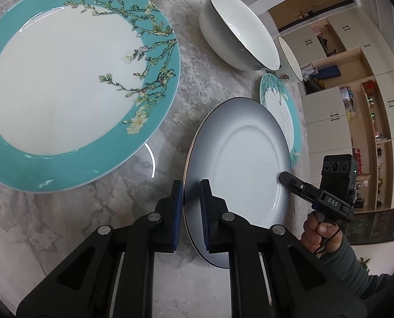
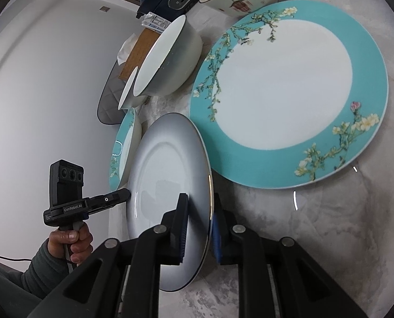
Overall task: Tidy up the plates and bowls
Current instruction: 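Lift the grey plate with both grippers and carry it toward the table edge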
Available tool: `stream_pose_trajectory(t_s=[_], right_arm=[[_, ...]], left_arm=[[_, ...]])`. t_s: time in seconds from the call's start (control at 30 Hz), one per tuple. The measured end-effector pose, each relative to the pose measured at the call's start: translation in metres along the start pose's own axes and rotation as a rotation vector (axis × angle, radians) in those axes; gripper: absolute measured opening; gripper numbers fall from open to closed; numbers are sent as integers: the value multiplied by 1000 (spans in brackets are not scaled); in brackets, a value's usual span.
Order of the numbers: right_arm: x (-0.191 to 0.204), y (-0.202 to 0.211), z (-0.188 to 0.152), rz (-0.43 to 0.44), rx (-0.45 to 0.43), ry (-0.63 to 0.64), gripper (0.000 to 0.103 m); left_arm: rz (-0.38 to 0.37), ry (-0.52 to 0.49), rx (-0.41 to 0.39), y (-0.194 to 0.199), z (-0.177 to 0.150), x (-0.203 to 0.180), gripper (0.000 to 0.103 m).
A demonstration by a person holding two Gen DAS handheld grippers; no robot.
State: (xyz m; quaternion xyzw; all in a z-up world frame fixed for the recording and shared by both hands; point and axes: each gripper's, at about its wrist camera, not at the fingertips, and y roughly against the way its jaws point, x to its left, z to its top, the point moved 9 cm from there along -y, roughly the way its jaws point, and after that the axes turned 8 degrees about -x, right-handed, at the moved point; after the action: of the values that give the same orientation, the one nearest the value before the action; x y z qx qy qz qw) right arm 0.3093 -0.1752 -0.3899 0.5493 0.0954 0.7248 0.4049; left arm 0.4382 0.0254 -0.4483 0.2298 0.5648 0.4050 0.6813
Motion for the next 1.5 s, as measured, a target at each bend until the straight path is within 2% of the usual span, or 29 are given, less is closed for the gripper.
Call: stream_pose_trajectory(t_s=[0.17, 0.4, 0.67, 0.87, 1.2, 1.5], right_arm=[[10, 4, 1, 3, -9, 13, 18], [41, 20, -6, 13, -18, 42, 18], [71, 38, -20, 15, -30, 75, 18], [57, 40, -52, -18, -18, 36, 19], [21, 28, -104, -88, 9, -26, 20], [10, 32, -127, -121, 16, -28, 20]], left_arm=[[-6, 1, -15, 9, -5, -8, 10], [-12, 1, -66, 42, -12, -24, 10], [-28, -16, -73, 69, -38, -39, 10], [-30, -3, -34, 65, -73, -25, 10], [-1, -7, 37, 33, -117, 4, 10], [10, -15, 66, 20, -129, 10, 10]])
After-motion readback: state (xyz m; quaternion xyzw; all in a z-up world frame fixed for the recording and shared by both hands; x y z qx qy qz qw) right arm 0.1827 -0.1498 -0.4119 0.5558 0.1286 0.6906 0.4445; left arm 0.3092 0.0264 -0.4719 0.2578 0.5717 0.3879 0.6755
